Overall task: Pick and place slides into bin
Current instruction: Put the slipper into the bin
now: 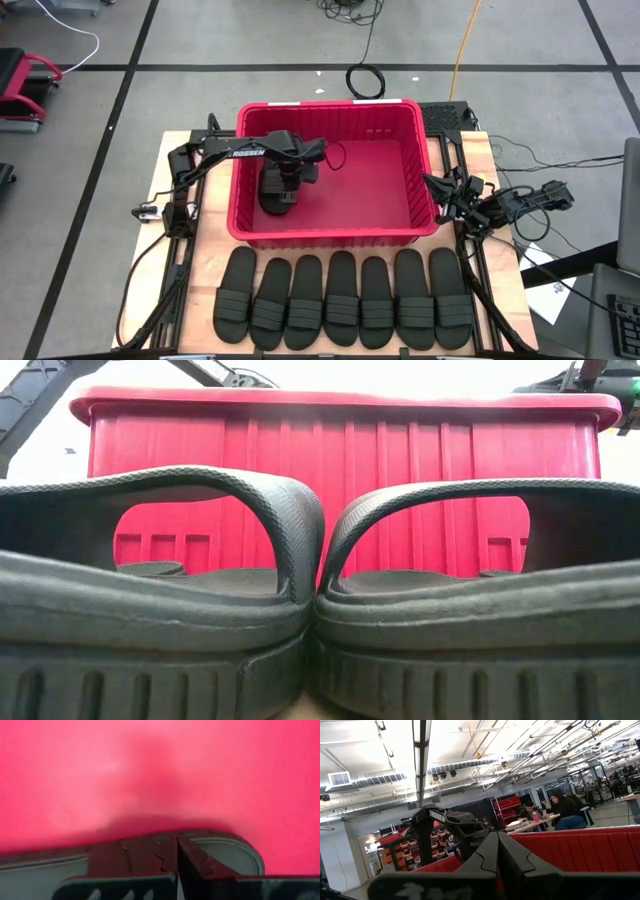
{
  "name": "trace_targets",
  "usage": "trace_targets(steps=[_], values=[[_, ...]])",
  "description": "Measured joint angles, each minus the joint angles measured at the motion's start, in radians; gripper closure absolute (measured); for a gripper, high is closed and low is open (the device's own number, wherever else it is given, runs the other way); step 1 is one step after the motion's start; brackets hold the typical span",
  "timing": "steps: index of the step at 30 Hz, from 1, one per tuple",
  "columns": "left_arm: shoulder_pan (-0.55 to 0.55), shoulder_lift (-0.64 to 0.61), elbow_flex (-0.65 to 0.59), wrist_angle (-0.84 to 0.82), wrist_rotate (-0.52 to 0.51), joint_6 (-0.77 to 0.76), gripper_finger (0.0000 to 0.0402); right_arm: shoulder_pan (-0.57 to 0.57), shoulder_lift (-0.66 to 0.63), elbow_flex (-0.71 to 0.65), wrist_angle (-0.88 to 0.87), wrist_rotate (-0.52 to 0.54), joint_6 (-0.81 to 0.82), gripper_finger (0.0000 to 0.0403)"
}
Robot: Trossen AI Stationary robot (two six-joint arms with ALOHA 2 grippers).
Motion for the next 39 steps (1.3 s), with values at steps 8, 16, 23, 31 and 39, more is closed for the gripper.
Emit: trace_targets(steps=[8, 16, 23, 31, 39], values=[[0.051, -0.003, 0.043, 0.125, -0.031, -0.022, 0.0401, 0.0, 0.0, 0.0, 0.0, 0.0, 0.003, 0.0403], [0.144, -0.002, 0.042, 0.136, -0.026, -0.099, 0.0401, 0.0, 0.0, 0.0, 0.0, 0.0, 0.015, 0.0403], [0.165, 0.037, 0.042, 0.146, 0.029, -0.126, 0.0401, 0.0, 0.0, 0.0, -0.004, 0.005, 0.014, 0.0403], [0.127, 0.116, 0.041, 0.107, 0.007, -0.141, 0.0401, 0.0, 0.0, 0.0, 0.001, 0.006, 0.015, 0.0403], [0.144, 0.116, 0.064, 0.103, -0.142, -0.194, 0.0401, 0.0, 0.0, 0.0, 0.0, 0.006, 0.015, 0.0403]])
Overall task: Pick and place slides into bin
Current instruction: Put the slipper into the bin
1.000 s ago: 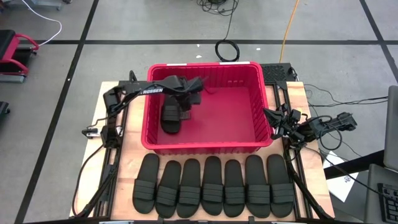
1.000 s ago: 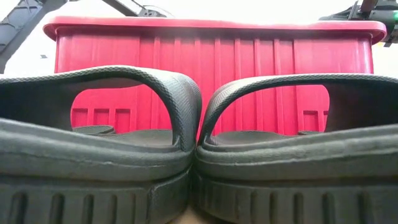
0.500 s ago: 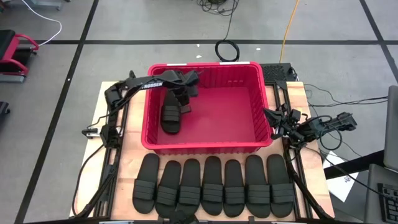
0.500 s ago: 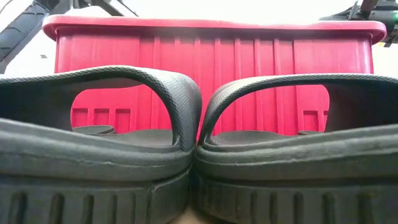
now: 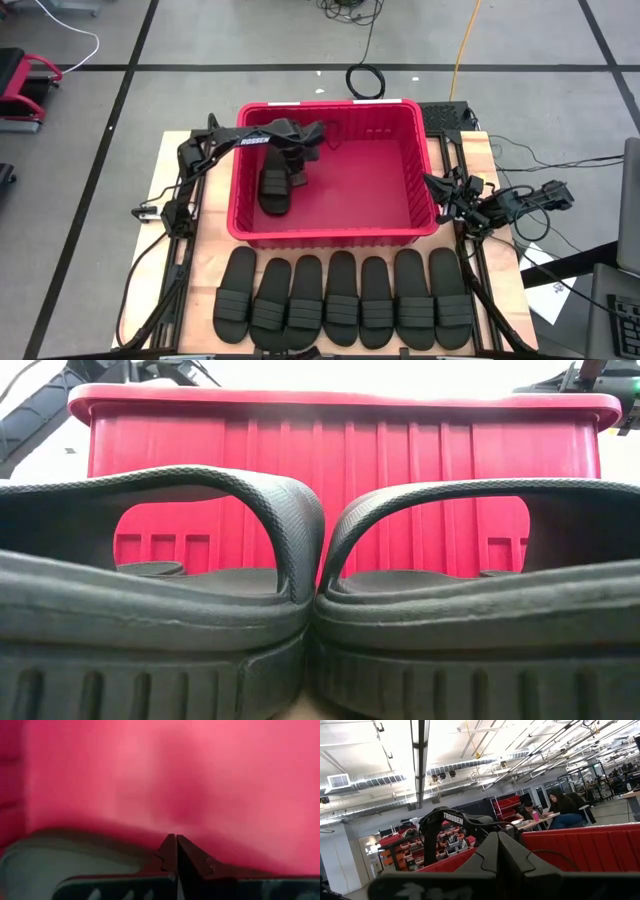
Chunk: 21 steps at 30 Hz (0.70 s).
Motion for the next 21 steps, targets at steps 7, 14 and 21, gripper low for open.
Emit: trace_targets(steps=[7, 14, 21], values=[[0.052, 0.0, 0.0, -0.062, -0.041, -0.064, 0.0401, 0.0, 0.0, 0.0, 0.0, 0.0, 0.0, 0.0403], [0.065, 0.0, 0.0, -0.075, -0.062, -0.075, 0.0401, 0.0, 0.0, 0.0, 0.0, 0.0, 0.0, 0.0403], [0.045, -0.056, 0.028, -0.03, 0.017, 0.096, 0.0401, 0.0, 0.0, 0.0, 0.0, 0.0, 0.0, 0.0403]])
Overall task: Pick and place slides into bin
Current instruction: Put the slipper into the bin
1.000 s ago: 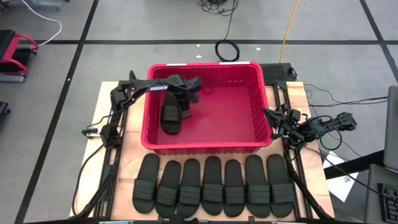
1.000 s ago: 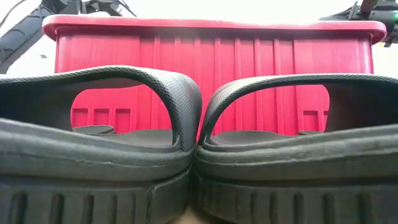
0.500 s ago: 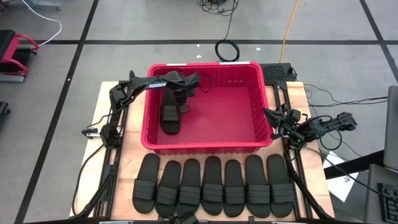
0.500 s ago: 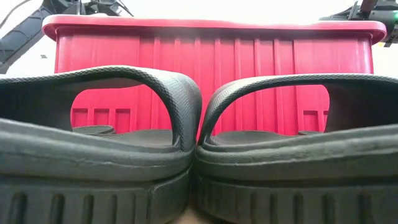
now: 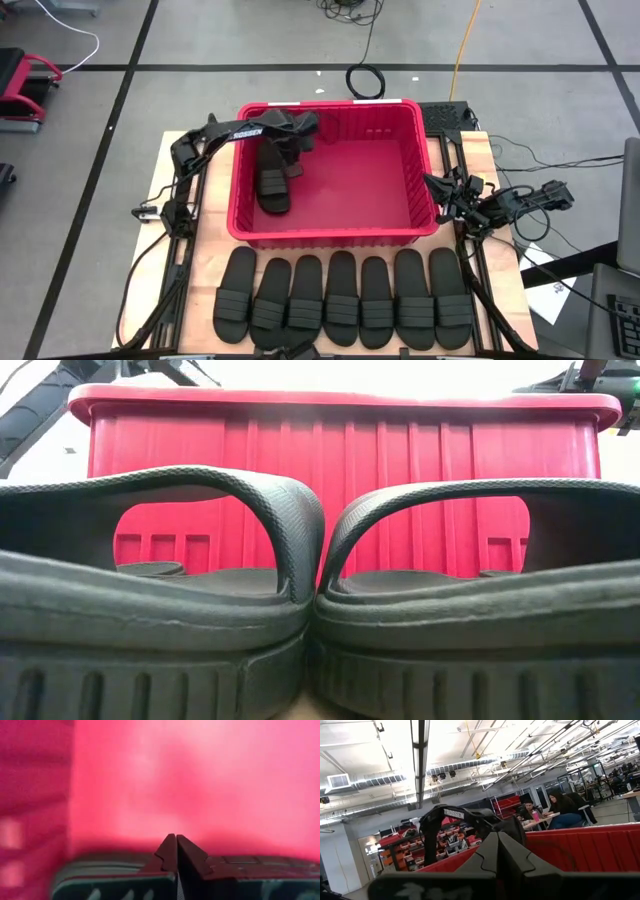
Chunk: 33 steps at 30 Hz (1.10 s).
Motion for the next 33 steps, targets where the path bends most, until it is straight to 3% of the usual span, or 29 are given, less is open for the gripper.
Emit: trace_targets(steps=[5, 12, 15, 23, 28, 33], values=[[-0.032, -0.123, 0.081, 0.002, 0.057, 0.098, 0.0401, 0.0, 0.0, 0.0, -0.002, -0.001, 0.0, 0.0403], [-0.06, -0.472, 0.065, 0.054, 0.407, 0.046, 0.0401, 0.0, 0.0, 0.0, -0.004, -0.006, 0.023, 0.0403], [-0.073, -0.629, -0.003, 0.067, 0.458, -0.016, 0.0401, 0.0, 0.0, 0.0, -0.002, -0.006, 0.022, 0.0403], [-0.156, -0.984, -0.317, 0.04, 0.45, -0.324, 0.0401, 0.0, 0.0, 0.0, -0.003, -0.006, 0.011, 0.0403], [-0.274, -1.185, -0.498, 0.084, 0.474, -0.512, 0.0401, 0.0, 0.0, 0.0, -0.002, -0.006, 0.01, 0.0403], [-0.423, -1.296, -0.592, 0.152, 0.522, -0.711, 0.0401, 0.0, 0.0, 0.0, -0.002, -0.006, 0.018, 0.0403]])
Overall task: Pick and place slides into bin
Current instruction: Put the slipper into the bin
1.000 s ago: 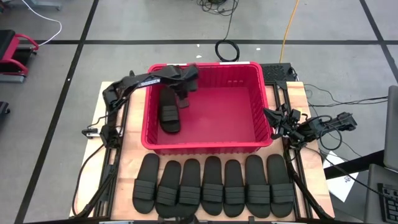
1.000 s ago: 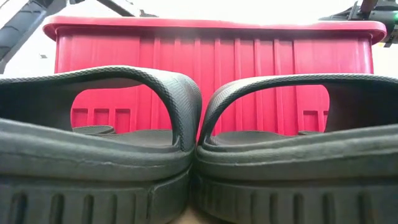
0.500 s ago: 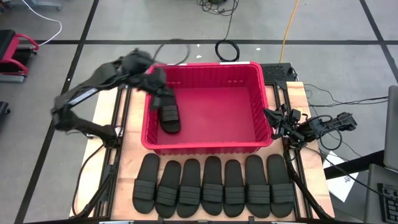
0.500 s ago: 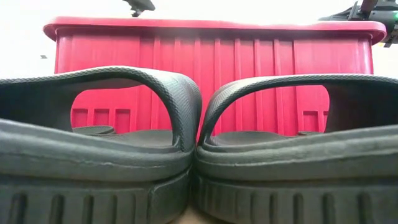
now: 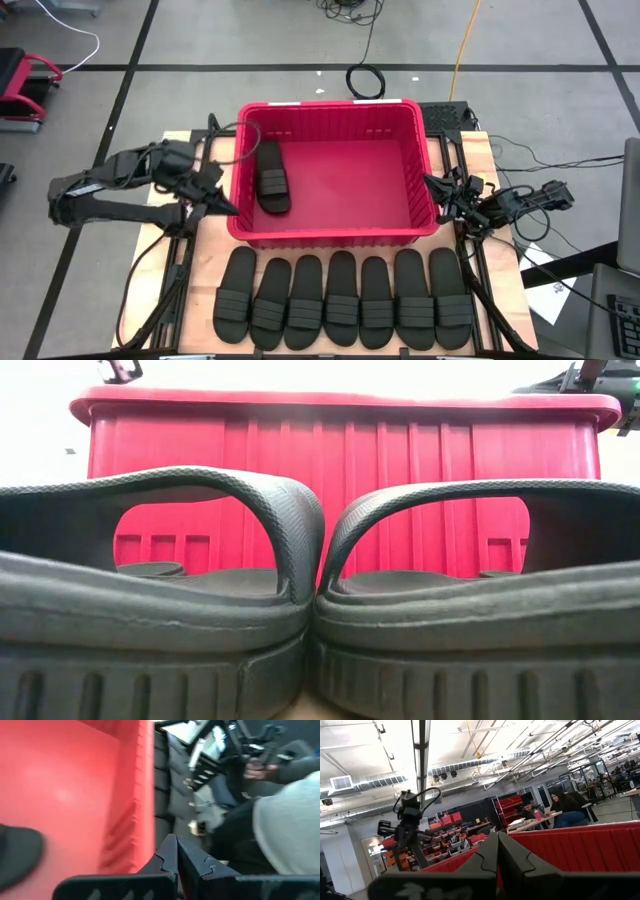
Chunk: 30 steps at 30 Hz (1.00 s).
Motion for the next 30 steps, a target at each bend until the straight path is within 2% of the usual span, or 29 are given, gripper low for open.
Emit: trace_targets(steps=[7, 13, 16, 19, 22, 24, 30], values=[[-0.271, -0.006, -0.083, -0.003, -0.012, -0.182, 0.0397, 0.0, 0.0, 0.0, 0.0, 0.0, 0.001, 0.0403], [-0.523, -0.001, -0.184, 0.003, -0.017, -0.369, 0.0366, 0.0, 0.0, 0.0, 0.003, 0.001, 0.001, 0.0403], [-0.645, 0.009, -0.212, 0.05, -0.078, -0.409, 0.0347, 0.0, 0.0, 0.0, 0.001, 0.002, 0.001, 0.0403], [-0.757, 0.013, -0.234, 0.093, -0.208, -0.405, 0.0328, 0.0, 0.0, 0.0, 0.0, 0.003, 0.001, 0.0403], [-0.834, 0.027, -0.266, 0.118, -0.33, -0.394, 0.0311, 0.0, 0.0, 0.0, 0.0, 0.004, 0.001, 0.0403], [-0.87, 0.044, -0.292, 0.115, -0.368, -0.394, 0.0298, 0.0, 0.0, 0.0, 0.0, 0.004, 0.001, 0.0403], [-0.935, 0.108, -0.399, 0.193, -0.371, -0.417, 0.0245, 0.0, 0.0, 0.0, 0.001, 0.004, 0.001, 0.0403]])
